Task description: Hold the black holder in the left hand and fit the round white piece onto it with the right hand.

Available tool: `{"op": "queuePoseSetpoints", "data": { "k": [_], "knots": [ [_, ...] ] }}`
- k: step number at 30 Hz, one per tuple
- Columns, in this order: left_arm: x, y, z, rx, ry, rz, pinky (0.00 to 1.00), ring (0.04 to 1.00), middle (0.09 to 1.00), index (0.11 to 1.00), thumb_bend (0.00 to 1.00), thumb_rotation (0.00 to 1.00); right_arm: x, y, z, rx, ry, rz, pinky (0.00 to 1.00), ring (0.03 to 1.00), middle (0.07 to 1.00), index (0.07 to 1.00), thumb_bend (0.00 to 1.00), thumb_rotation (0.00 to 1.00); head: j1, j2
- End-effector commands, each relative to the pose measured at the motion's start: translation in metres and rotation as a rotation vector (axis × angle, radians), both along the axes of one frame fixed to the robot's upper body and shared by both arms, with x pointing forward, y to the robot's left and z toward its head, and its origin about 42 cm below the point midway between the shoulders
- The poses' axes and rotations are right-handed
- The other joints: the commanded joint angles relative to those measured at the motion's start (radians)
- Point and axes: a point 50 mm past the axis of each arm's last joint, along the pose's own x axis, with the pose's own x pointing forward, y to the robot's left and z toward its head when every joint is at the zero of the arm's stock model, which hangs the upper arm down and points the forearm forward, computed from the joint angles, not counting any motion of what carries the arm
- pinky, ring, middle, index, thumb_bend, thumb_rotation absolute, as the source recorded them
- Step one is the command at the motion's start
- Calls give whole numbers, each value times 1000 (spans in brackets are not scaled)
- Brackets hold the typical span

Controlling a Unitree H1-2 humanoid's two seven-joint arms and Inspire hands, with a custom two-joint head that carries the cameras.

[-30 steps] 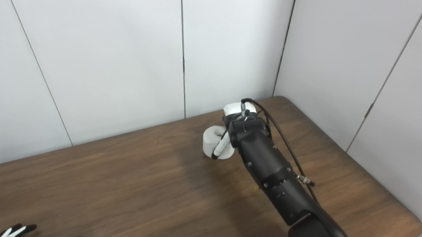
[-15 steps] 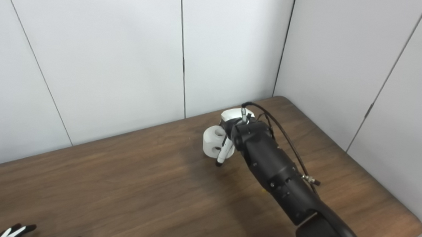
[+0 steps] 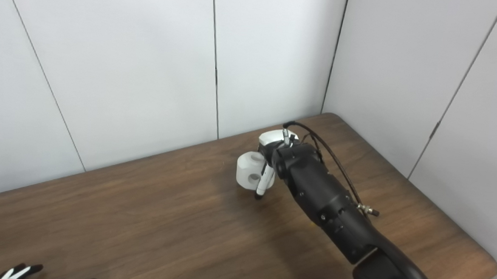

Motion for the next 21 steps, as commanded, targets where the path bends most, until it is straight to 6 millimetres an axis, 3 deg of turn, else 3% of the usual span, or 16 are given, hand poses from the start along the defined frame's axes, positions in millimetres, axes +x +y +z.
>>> {"op": "queuePoseSetpoints", "data": {
  "k": [1, 5, 8, 14, 21],
  "knots": [
    [-3, 5, -1, 10, 16, 0, 1000, 982, 894, 482, 512, 32, 6, -5, 29, -24, -69, -27, 586, 726, 777, 812, 1000, 379, -2, 1],
    [-3, 5, -1, 14, 16, 1, 1000, 979, 890, 482, 512, 32, 5, -7, 30, -12, -69, -32, 557, 672, 731, 774, 1000, 391, 0, 2],
    [-3, 5, -1, 13, 18, 2, 1000, 979, 891, 482, 512, 32, 3, -7, 29, -19, -72, -25, 584, 704, 763, 807, 1000, 401, -1, 2],
    [-3, 5, -1, 16, 20, 3, 1000, 979, 895, 482, 512, 32, 4, -6, 27, -50, -92, 4, 471, 564, 620, 668, 970, 412, -1, 2],
    [-2, 5, -1, 16, 18, 4, 1000, 978, 892, 482, 512, 32, 1, -8, 29, -44, -156, 40, 410, 493, 542, 564, 942, 311, 0, 1]
  ]
}}
